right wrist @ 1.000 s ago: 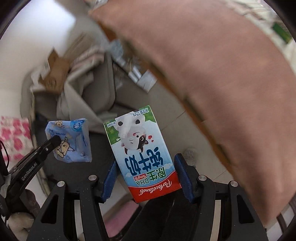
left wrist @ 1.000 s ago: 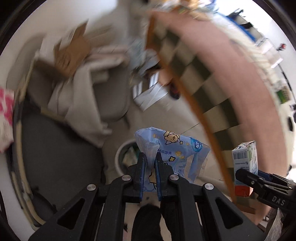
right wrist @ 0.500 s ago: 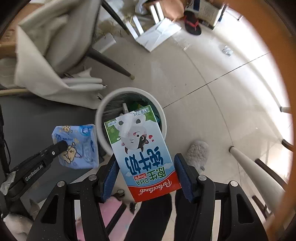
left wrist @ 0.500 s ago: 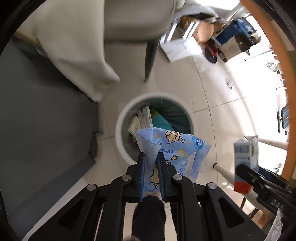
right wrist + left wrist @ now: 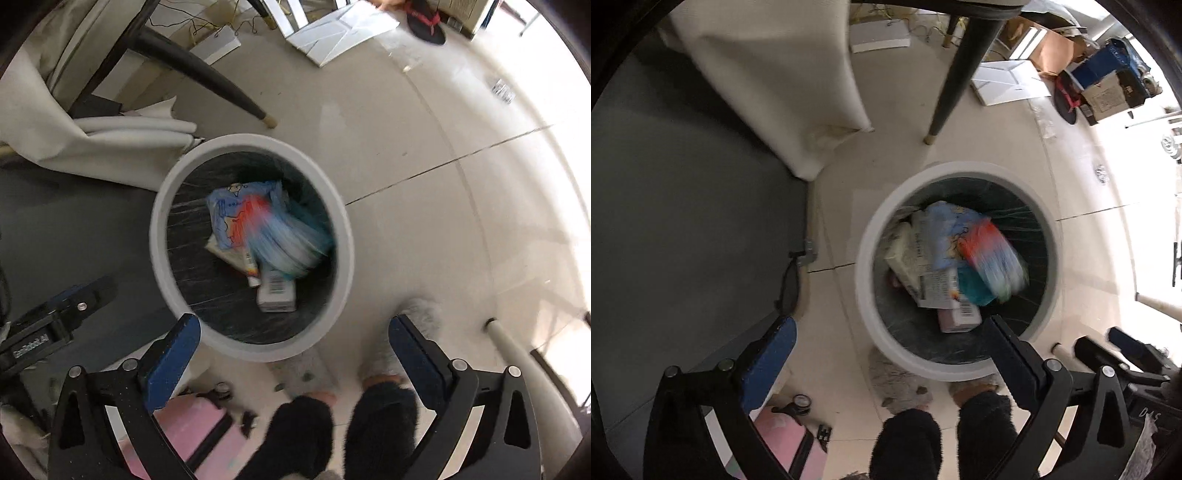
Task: Collect trash
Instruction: 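Open both tools to drop the bag and carton into the bin, then move both tools back over the table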
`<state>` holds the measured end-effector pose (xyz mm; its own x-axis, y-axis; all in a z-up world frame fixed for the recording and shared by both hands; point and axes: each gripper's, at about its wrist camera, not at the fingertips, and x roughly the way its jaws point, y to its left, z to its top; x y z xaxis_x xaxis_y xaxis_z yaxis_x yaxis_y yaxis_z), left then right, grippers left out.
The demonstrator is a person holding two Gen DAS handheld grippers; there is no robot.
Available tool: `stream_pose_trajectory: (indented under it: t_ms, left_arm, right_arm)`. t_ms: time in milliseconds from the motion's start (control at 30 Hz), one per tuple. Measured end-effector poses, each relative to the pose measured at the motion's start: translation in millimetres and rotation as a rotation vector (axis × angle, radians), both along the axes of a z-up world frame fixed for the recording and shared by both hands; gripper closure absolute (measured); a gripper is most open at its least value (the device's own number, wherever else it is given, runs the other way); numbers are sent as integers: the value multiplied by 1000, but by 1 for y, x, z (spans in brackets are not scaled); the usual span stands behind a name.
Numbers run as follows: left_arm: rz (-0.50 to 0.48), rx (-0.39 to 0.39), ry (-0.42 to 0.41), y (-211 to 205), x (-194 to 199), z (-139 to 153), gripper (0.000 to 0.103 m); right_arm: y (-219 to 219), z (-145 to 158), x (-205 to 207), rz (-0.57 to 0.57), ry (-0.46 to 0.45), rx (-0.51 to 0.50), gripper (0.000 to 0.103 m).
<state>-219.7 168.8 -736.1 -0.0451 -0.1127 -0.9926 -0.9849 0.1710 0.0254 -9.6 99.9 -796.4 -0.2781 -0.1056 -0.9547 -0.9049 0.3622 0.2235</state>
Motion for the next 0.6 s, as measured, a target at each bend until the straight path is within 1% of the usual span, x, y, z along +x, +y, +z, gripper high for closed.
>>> stream_pose_trajectory:
  t_ms: [33,200,333,433,600]
  left_arm:
    - [6,11,-5,-2,-2,5,0]
    - [1,52,32,-3,-5,22,0]
    - [-1,71,42,-7,-8,45,0]
    - [1,88,47,-10,-10,68,0]
    - [0,115,42,-16,-13,110,0]
  right_arm:
    - [1,2,-2,6,-20,3,0]
    - [2,21,-11,61,-143,18,0]
    - [2,48,-12,72,-174,27,0]
    - [2,70,-11,68,-189,35,0]
    - [1,120,-12,65,-207,57,0]
